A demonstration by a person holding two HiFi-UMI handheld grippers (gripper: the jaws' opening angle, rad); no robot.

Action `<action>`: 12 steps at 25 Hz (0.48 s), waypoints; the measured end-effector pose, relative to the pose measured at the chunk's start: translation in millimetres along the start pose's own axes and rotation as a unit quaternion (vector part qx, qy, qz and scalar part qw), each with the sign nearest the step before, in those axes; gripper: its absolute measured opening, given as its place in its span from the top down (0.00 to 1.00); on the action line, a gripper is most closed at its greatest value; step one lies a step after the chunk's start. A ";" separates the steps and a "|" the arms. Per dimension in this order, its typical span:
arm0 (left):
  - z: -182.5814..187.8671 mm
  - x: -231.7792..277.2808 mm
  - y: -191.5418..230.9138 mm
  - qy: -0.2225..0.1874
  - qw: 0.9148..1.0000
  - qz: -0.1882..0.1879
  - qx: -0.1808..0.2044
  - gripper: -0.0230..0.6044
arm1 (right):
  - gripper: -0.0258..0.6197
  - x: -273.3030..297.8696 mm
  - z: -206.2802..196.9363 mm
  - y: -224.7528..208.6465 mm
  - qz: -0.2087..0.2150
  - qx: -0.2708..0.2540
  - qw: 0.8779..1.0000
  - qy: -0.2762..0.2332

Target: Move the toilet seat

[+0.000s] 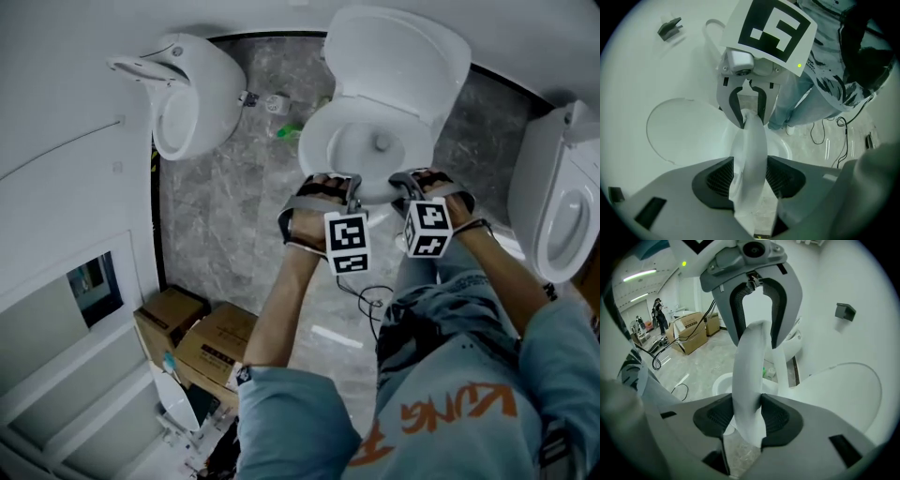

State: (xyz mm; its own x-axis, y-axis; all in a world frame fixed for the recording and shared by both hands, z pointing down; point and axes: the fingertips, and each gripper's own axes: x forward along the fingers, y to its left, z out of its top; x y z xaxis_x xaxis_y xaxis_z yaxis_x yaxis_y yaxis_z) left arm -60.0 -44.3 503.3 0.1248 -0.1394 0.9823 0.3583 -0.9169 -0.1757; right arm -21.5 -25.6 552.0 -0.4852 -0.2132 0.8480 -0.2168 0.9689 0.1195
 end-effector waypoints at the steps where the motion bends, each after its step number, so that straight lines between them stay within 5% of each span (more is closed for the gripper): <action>1: 0.5 -2.6 5.9 0.003 1.000 -0.001 0.008 0.65 | 0.69 -3.5 -0.2 -4.7 -0.004 0.007 1.000 -0.002; 12: 8.6 -9.3 85.6 0.043 0.994 0.011 0.103 0.81 | 0.74 -41.5 -17.1 -69.8 -0.045 0.089 0.995 -0.025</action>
State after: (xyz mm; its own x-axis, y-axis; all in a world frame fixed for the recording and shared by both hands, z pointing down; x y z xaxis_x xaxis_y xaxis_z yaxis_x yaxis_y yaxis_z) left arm -22.6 -118.2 478.5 0.0587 -0.1978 0.9785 0.5385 -0.8191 -0.1979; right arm 28.3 -82.2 517.3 -0.4980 -0.3089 0.8103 -0.4066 0.9085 0.0965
